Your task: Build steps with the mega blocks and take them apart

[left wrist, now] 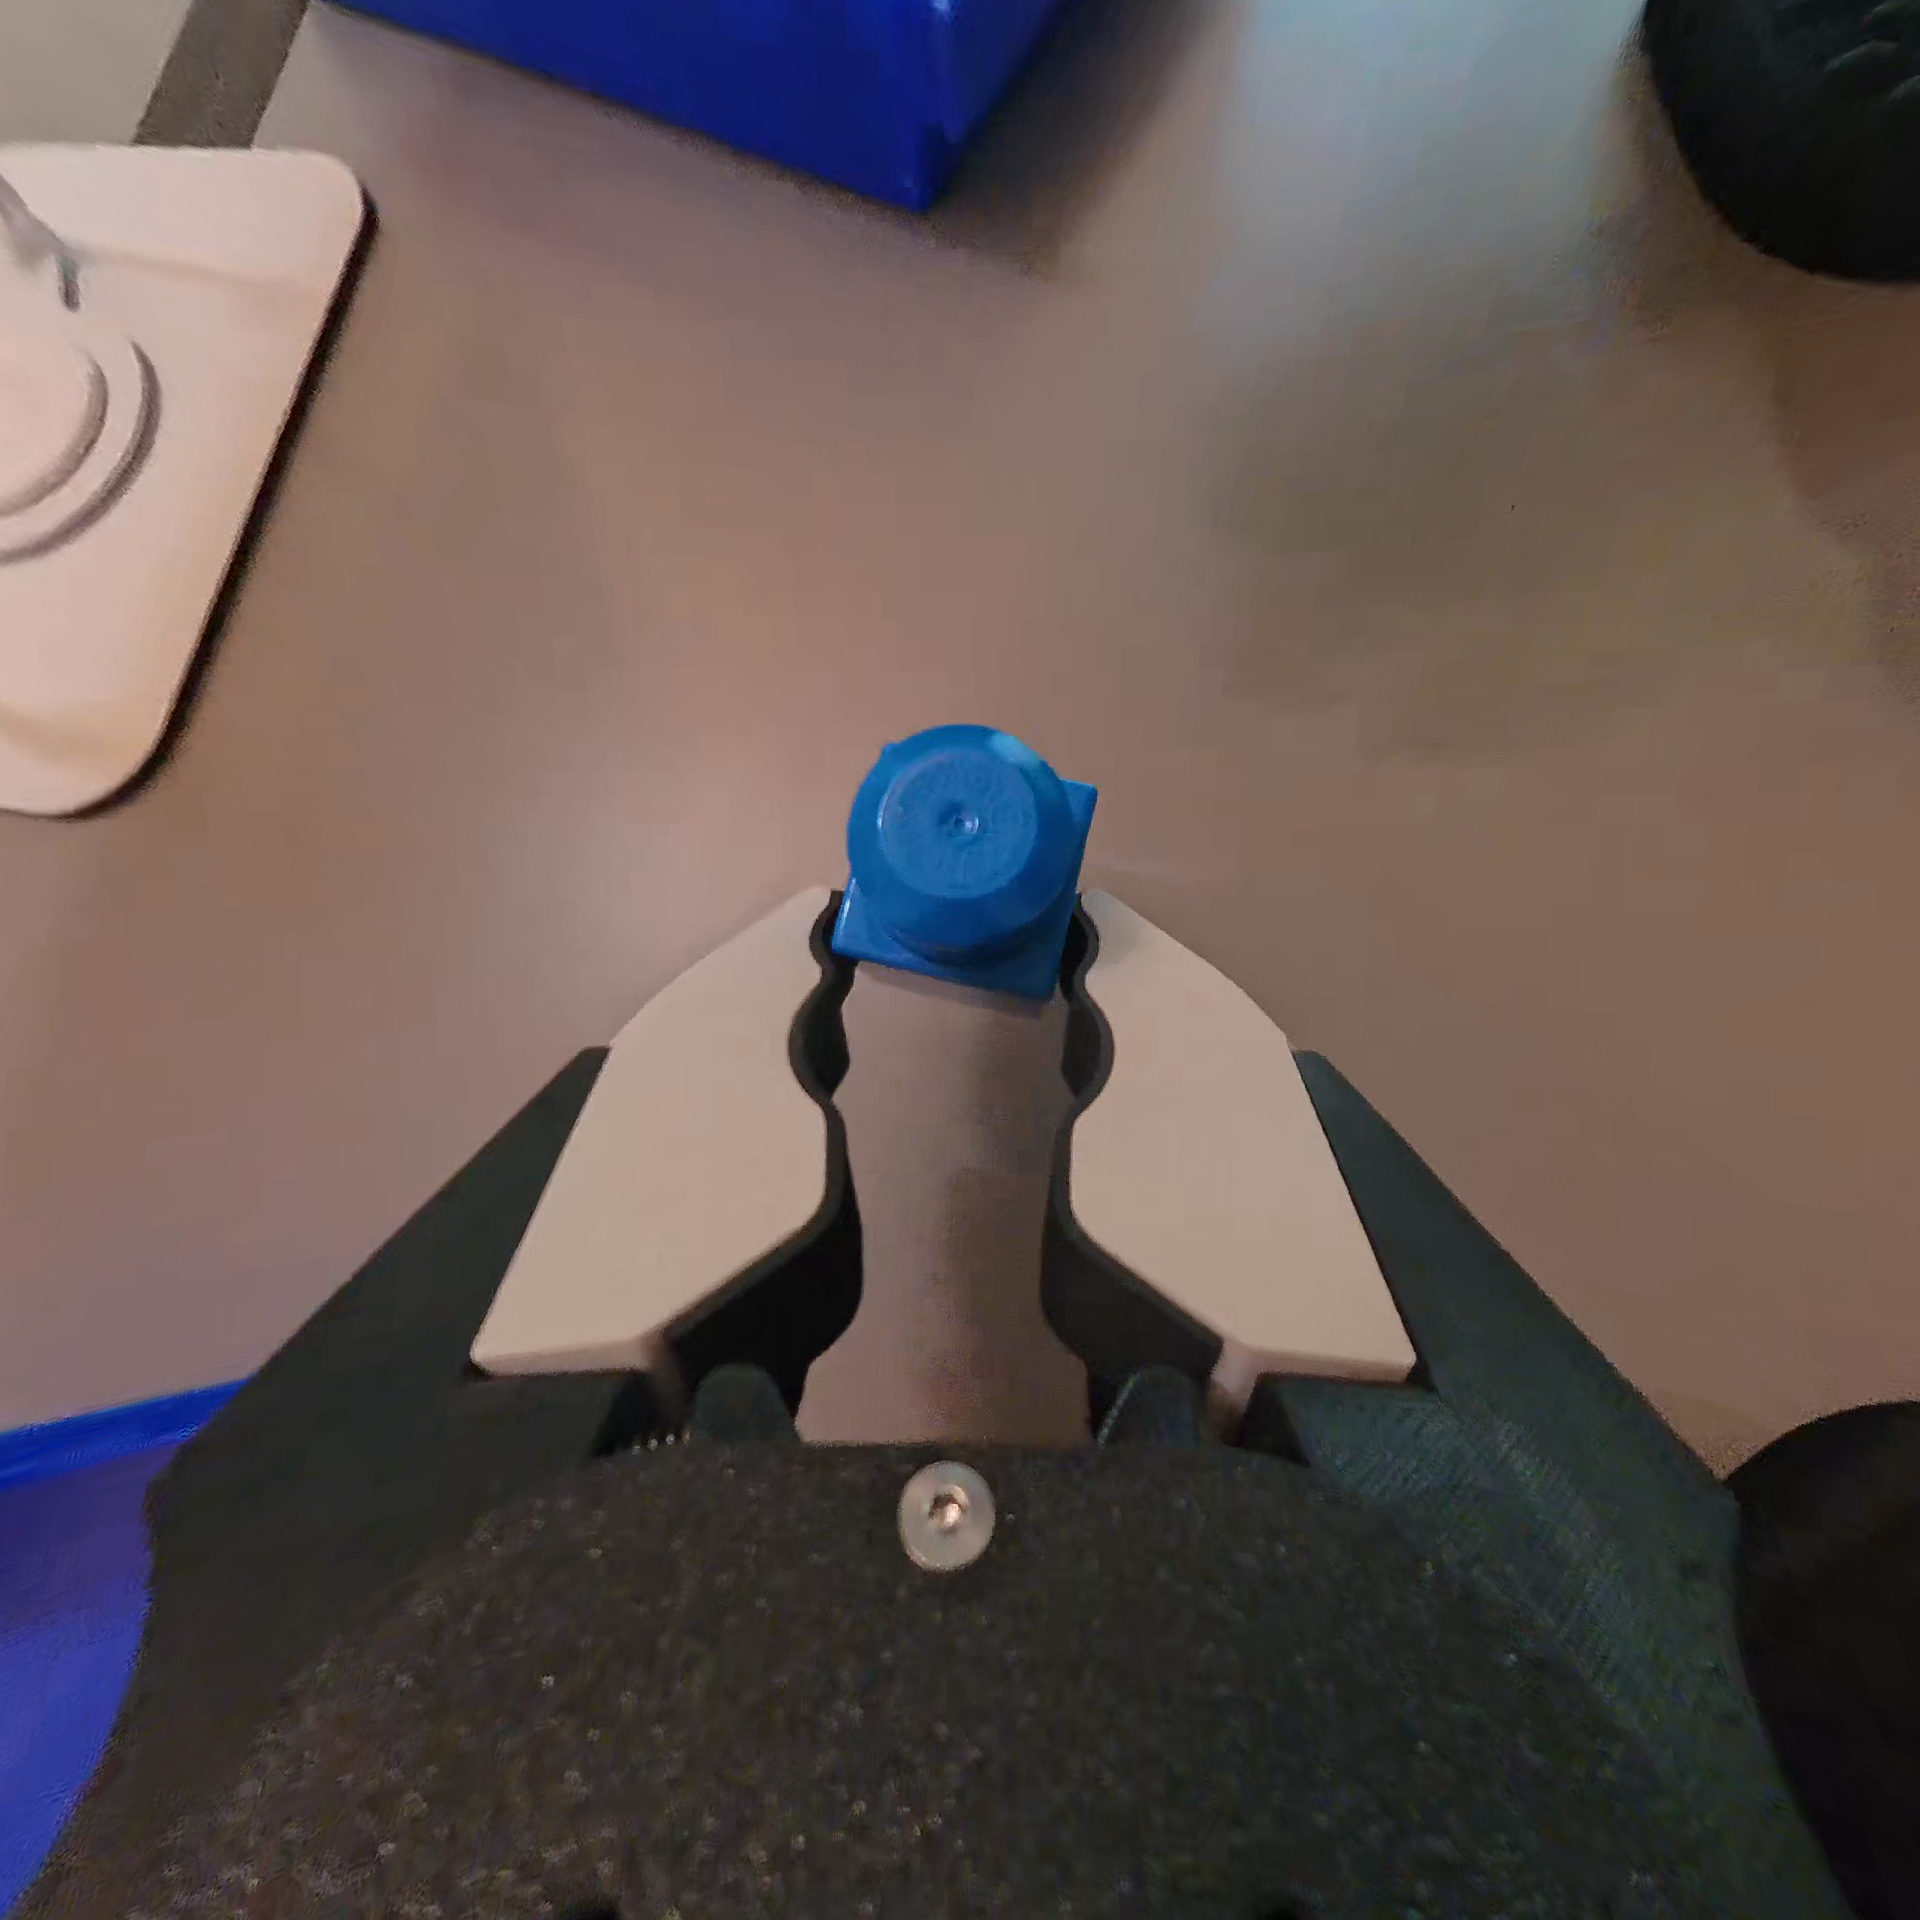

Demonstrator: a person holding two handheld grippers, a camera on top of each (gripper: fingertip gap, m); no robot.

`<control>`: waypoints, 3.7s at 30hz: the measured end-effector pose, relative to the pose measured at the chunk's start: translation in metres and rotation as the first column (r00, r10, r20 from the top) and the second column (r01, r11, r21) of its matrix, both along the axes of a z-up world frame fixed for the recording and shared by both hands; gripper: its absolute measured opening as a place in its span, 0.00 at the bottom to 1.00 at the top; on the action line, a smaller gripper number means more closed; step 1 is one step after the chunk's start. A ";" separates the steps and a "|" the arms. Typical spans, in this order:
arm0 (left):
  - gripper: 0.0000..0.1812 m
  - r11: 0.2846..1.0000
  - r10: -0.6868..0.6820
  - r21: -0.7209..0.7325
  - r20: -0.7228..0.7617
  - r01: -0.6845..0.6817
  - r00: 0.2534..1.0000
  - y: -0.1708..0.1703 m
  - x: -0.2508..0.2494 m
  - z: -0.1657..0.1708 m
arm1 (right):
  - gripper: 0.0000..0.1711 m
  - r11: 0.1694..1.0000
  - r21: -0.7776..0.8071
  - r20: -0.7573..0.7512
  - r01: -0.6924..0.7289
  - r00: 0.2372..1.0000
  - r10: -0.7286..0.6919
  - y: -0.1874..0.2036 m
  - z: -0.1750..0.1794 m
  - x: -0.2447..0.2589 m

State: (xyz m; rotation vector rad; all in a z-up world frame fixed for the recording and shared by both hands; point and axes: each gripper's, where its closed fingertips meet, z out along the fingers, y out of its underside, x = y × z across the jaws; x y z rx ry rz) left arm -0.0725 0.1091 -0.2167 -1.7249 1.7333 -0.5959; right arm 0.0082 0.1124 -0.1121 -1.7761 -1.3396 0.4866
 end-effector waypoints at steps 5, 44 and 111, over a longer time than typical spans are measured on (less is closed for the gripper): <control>0.22 1.000 -0.020 0.012 -0.031 0.021 0.999 -0.009 0.010 -0.002 | 0.24 0.995 -0.046 0.059 -0.090 0.994 0.093 -0.020 -0.030 -0.038; 0.00 0.905 0.313 -0.035 0.732 -0.425 0.605 0.070 -0.022 0.122 | 0.17 0.950 -0.006 0.303 0.313 0.906 -0.297 0.057 0.012 0.194; 0.00 0.817 0.358 0.032 0.754 -0.576 0.551 0.090 -0.046 0.124 | 0.18 0.927 0.172 -0.266 0.333 0.922 -0.281 0.066 0.073 0.085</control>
